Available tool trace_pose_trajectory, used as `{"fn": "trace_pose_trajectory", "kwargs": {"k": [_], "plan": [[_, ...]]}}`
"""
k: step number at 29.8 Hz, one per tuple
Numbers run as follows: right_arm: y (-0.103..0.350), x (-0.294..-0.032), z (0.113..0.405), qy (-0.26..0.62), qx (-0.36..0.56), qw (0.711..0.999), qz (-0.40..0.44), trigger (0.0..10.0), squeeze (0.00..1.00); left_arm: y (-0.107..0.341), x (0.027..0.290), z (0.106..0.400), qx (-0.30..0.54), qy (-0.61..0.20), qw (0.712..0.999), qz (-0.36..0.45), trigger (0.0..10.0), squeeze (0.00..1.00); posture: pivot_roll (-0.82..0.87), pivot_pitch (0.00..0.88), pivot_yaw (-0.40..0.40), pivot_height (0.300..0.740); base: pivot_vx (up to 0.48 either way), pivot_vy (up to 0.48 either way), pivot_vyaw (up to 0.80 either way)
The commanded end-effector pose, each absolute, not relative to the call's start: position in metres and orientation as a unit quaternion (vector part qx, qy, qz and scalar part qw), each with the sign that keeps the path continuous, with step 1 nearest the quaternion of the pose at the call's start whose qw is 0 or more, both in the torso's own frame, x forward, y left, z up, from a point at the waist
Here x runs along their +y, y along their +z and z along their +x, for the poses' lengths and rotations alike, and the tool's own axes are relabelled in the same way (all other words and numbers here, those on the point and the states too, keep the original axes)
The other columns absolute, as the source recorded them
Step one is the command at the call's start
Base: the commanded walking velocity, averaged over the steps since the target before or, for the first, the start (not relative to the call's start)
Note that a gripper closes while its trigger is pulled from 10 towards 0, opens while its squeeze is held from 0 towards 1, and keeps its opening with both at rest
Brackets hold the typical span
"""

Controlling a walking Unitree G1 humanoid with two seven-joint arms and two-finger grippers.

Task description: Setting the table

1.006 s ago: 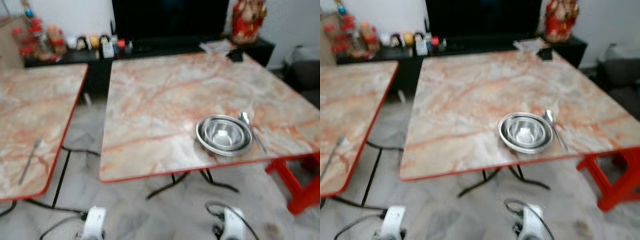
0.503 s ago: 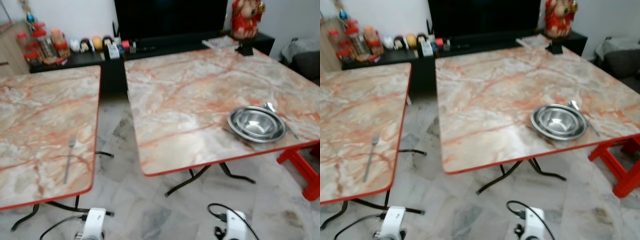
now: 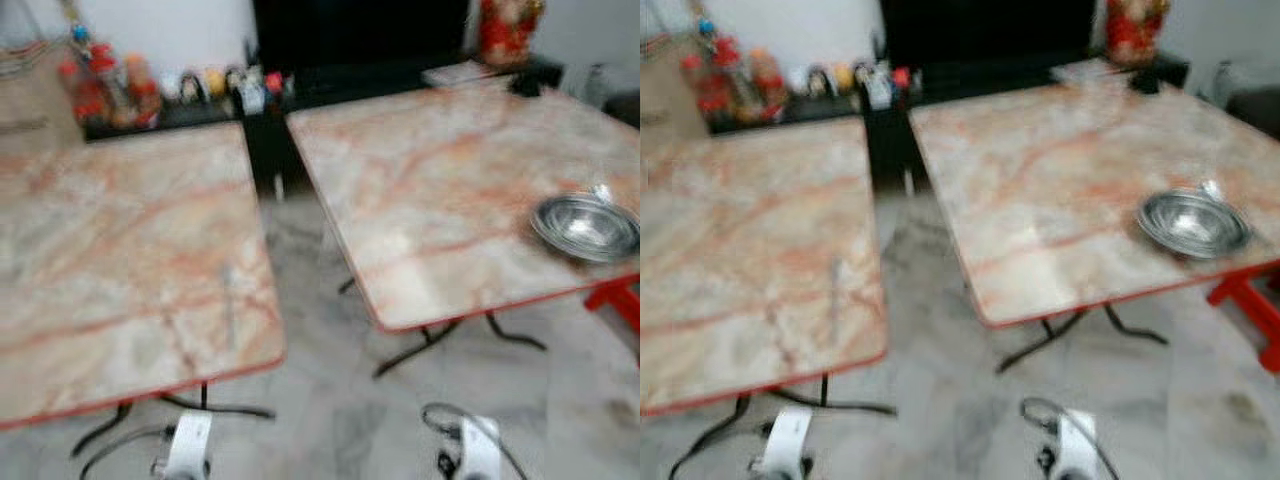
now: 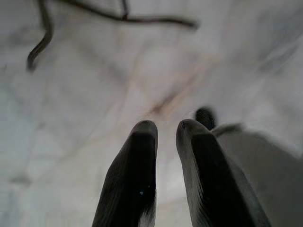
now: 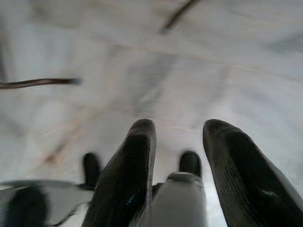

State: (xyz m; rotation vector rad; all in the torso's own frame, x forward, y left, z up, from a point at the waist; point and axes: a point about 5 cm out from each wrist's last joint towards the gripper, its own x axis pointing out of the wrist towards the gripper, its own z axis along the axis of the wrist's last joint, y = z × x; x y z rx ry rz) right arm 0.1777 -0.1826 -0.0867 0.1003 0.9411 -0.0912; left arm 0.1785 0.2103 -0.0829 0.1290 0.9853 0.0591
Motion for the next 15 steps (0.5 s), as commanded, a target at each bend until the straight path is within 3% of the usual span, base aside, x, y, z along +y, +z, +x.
{"fn": "trace_pose_trajectory", "kwargs": {"k": [1, 13, 15], "plan": [[-0.0846, -0.1939, 0.1786, -0.054, 0.447, 0.892, 0.027, 10.0, 0.0, -0.0803, 0.2047, 0.1861, 0.464, 0.02, 0.883, 0.063, 10.0, 0.0, -0.06, 0.0, 0.051, 0.74, 0.0, 0.424, 0.52], [-0.0831, -0.1922, 0.1826, -0.048, 0.445, 0.894, 0.027, 10.0, 0.0, -0.0791, 0.2042, 0.1888, 0.461, 0.019, 0.885, 0.064, 10.0, 0.0, -0.06, 0.0, 0.049, 0.74, 0.0, 0.417, 0.61], [-0.0835, -0.1918, 0.182, -0.046, 0.448, 0.893, 0.026, 10.0, 0.0, -0.0789, 0.204, 0.1892, 0.46, 0.019, 0.885, 0.065, 10.0, 0.0, -0.06, 0.0, 0.049, 0.74, 0.0, 0.0, 0.64]]}}
